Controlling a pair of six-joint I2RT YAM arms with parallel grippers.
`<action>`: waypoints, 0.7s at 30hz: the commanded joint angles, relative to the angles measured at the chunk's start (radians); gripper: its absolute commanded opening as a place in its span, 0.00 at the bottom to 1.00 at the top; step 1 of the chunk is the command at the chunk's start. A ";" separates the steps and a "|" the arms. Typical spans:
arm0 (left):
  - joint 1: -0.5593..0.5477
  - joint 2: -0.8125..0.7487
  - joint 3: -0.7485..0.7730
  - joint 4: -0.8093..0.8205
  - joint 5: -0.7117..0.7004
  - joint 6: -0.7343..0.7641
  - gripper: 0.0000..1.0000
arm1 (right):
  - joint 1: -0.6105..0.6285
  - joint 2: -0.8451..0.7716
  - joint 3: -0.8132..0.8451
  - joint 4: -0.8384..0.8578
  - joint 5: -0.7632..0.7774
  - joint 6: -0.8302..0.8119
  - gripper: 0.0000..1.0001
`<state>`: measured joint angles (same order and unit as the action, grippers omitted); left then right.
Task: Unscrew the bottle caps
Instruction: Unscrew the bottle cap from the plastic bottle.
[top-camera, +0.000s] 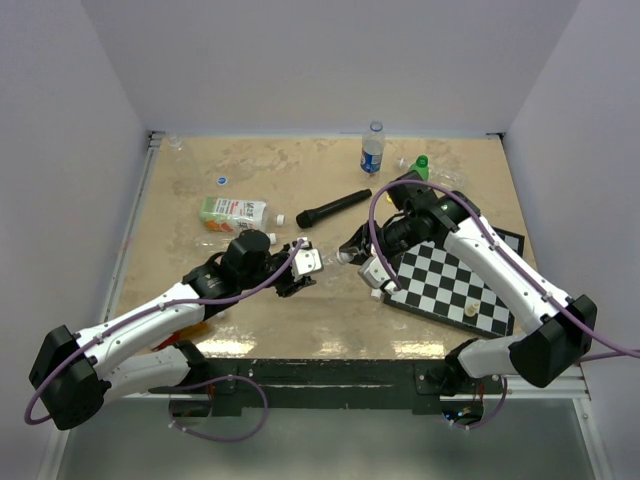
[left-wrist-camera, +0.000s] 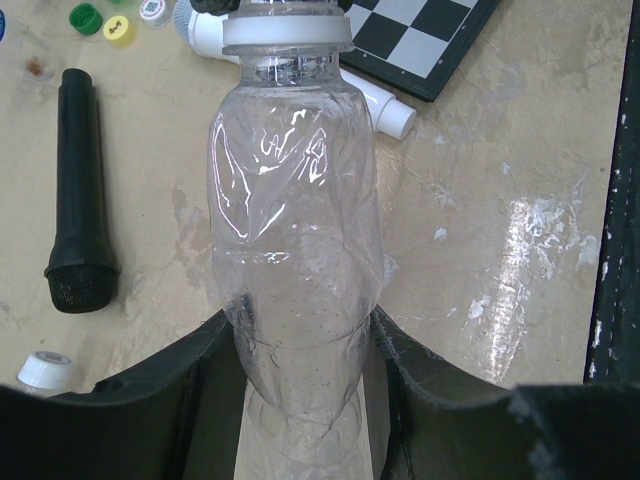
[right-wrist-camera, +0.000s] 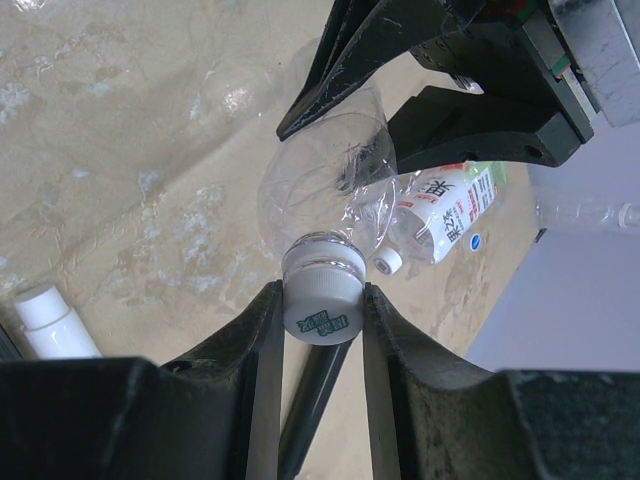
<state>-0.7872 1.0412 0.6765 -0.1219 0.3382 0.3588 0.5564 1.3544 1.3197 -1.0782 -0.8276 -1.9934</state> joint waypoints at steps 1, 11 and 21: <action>0.008 -0.006 0.009 -0.041 -0.019 -0.006 0.00 | -0.026 -0.046 -0.007 -0.060 0.048 -0.209 0.04; 0.008 -0.010 0.012 -0.042 -0.021 -0.006 0.00 | -0.042 -0.061 -0.019 -0.072 0.016 -0.186 0.60; 0.008 -0.013 0.011 -0.044 -0.022 -0.007 0.00 | -0.139 -0.150 -0.076 -0.074 -0.060 -0.128 0.98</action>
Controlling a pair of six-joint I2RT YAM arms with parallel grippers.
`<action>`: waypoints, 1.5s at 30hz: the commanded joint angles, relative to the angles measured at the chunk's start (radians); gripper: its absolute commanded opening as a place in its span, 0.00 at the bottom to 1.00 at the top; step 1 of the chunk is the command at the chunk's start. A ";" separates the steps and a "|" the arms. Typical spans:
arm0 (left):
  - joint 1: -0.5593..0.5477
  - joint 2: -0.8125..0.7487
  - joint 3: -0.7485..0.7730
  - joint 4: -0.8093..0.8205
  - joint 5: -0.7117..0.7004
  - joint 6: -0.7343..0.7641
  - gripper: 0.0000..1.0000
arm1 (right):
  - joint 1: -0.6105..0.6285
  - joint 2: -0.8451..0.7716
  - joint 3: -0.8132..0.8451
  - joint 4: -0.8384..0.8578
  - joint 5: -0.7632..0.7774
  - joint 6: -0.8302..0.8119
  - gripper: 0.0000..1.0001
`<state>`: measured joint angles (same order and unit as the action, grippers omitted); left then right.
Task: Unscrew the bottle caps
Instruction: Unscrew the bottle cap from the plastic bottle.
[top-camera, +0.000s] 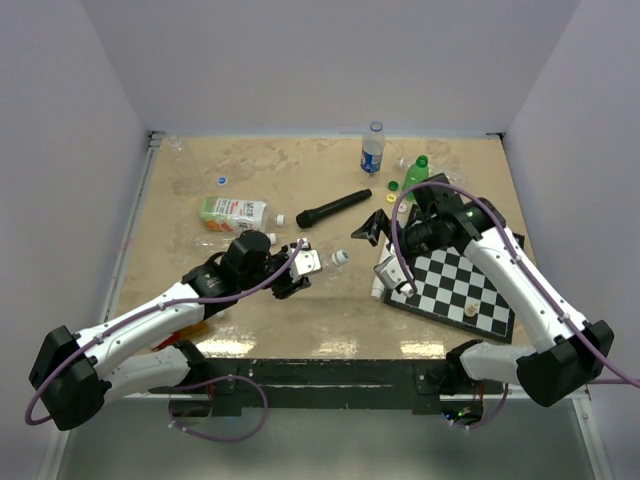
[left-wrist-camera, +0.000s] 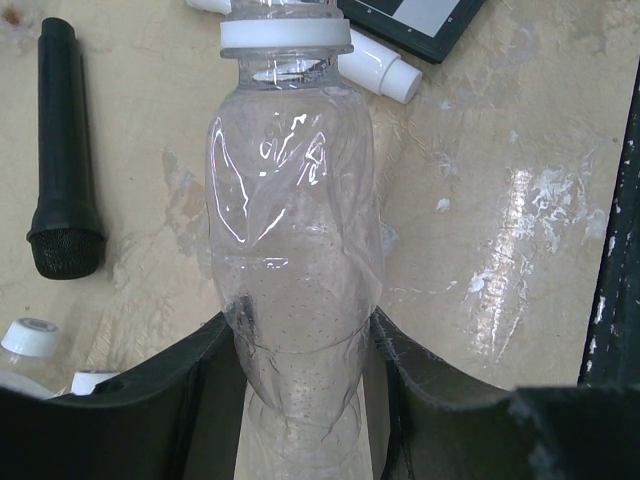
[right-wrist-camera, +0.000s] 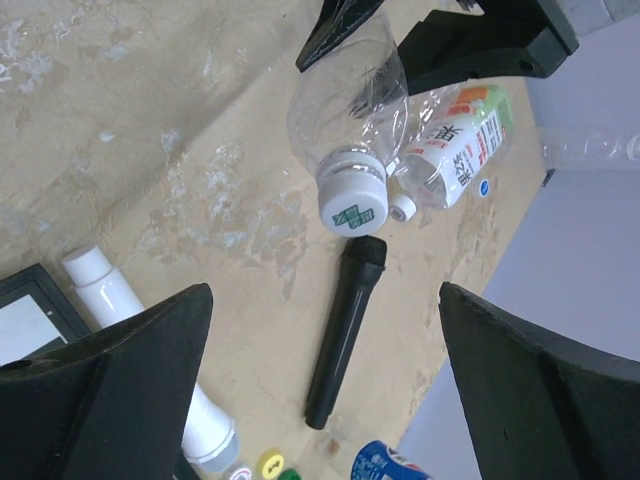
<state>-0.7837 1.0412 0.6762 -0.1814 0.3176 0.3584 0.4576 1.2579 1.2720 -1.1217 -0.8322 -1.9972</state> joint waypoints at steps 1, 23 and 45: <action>0.004 -0.013 0.013 0.017 -0.002 -0.007 0.00 | -0.049 -0.060 -0.031 -0.029 -0.064 -0.105 0.98; 0.004 -0.018 0.016 0.016 -0.018 -0.009 0.00 | -0.080 -0.124 -0.059 0.318 -0.061 1.307 0.98; 0.004 -0.013 0.016 0.016 -0.018 -0.013 0.00 | -0.080 -0.083 -0.140 0.519 -0.145 1.630 0.93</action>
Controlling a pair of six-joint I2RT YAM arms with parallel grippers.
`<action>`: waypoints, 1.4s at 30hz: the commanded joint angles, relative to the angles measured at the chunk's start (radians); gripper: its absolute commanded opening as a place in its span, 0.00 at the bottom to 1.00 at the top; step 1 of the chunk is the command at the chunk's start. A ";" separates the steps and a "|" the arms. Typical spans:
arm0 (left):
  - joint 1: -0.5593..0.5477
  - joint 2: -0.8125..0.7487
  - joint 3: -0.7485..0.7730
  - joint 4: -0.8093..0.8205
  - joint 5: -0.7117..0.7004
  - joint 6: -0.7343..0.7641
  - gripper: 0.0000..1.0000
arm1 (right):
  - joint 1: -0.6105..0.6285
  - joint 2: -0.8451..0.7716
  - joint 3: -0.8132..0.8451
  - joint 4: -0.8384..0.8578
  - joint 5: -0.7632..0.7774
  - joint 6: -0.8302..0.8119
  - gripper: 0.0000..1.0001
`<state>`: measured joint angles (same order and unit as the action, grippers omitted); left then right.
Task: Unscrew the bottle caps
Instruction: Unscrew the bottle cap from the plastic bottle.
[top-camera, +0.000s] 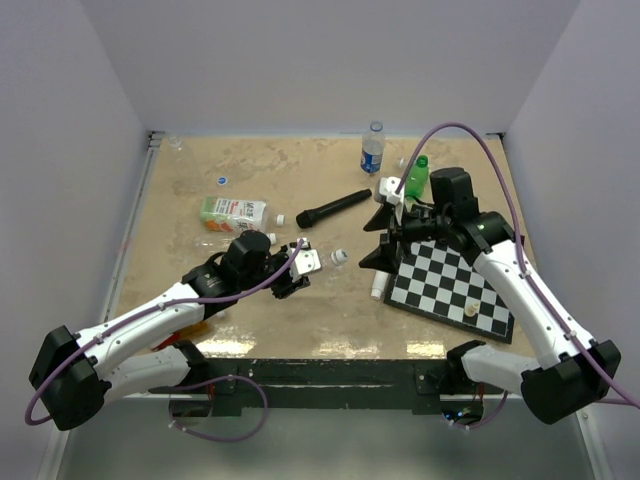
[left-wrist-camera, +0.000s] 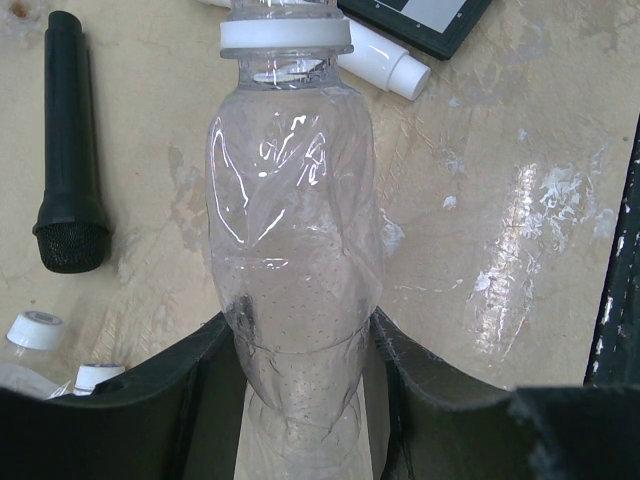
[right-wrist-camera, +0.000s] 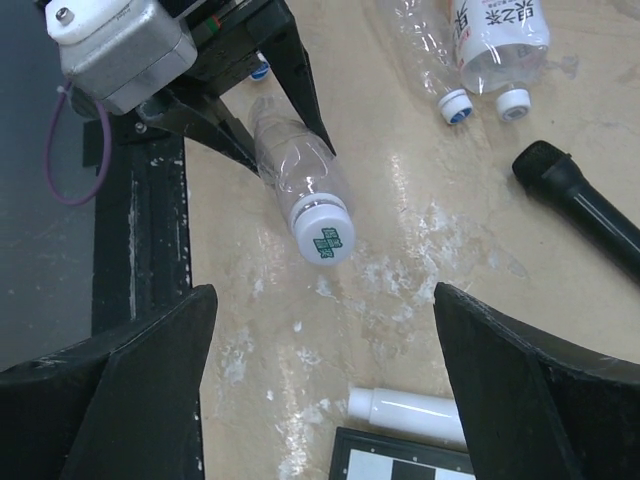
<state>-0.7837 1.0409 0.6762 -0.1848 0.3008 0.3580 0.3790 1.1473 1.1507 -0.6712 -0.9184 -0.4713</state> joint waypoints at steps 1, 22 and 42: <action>0.004 -0.013 0.017 0.019 0.000 -0.013 0.00 | -0.002 0.037 -0.025 0.088 -0.056 0.124 0.91; 0.004 -0.005 0.014 0.021 -0.003 -0.013 0.00 | 0.112 0.207 0.032 0.125 -0.053 0.220 0.71; 0.004 -0.008 0.016 0.018 -0.005 -0.013 0.00 | 0.126 0.224 0.050 0.113 -0.059 0.183 0.22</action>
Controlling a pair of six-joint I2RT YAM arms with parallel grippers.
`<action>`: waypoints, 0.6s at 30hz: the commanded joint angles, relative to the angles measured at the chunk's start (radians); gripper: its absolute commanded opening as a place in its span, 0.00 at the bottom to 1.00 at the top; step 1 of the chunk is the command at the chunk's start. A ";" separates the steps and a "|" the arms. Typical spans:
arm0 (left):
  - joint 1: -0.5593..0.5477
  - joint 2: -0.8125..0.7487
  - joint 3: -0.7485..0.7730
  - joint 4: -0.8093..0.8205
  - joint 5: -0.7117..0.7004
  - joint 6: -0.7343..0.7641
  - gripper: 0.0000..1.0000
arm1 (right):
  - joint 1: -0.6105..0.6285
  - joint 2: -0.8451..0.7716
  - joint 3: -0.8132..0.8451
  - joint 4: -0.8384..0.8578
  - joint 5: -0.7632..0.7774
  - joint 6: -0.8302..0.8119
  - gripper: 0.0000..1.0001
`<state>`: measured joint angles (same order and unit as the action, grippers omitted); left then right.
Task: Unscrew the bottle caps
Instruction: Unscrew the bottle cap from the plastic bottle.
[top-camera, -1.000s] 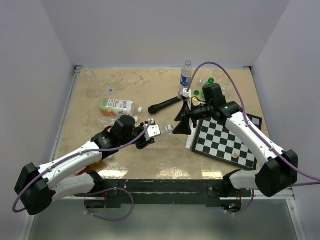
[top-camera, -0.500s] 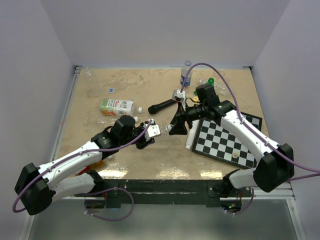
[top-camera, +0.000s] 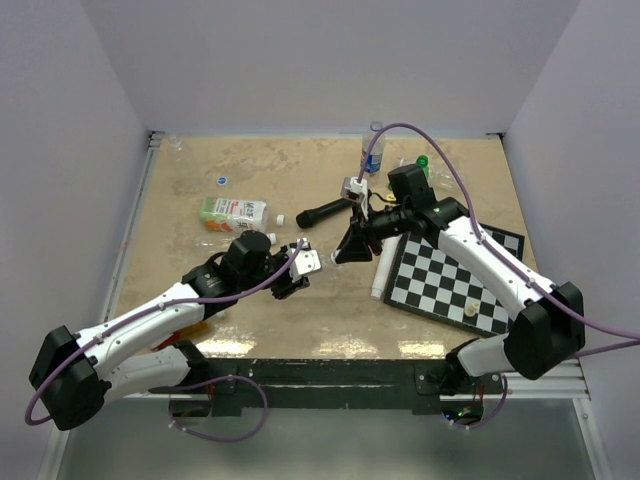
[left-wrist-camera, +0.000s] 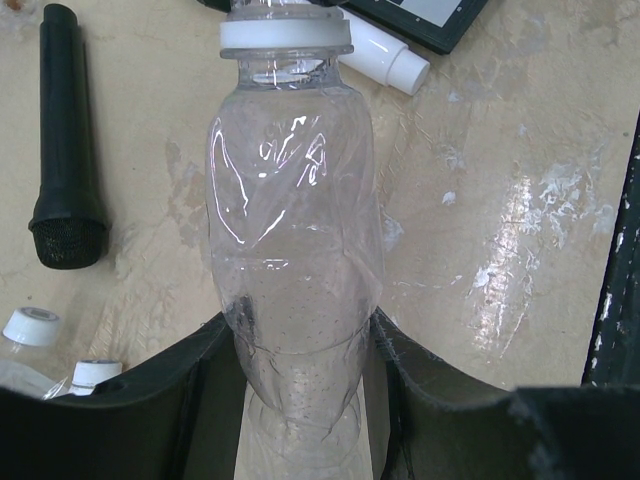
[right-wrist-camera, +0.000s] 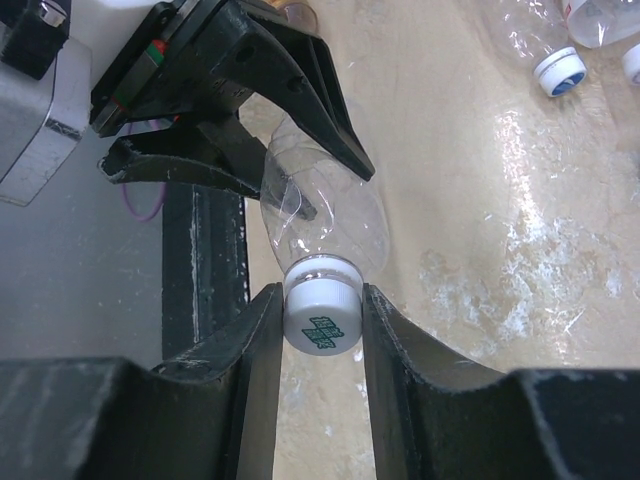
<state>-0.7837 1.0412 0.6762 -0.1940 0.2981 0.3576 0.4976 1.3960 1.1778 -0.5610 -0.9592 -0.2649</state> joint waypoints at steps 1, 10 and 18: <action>0.004 -0.009 0.016 0.027 -0.002 -0.014 0.00 | 0.007 -0.025 0.023 -0.003 -0.018 -0.043 0.20; 0.004 -0.012 0.014 0.027 -0.001 -0.012 0.00 | 0.022 -0.022 0.057 -0.198 -0.006 -0.537 0.01; 0.004 -0.018 0.017 0.027 0.004 -0.011 0.00 | 0.027 -0.069 0.106 -0.480 0.092 -1.435 0.00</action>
<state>-0.7860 1.0412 0.6762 -0.1913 0.3107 0.3588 0.5320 1.3697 1.2282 -0.7910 -0.9543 -1.0382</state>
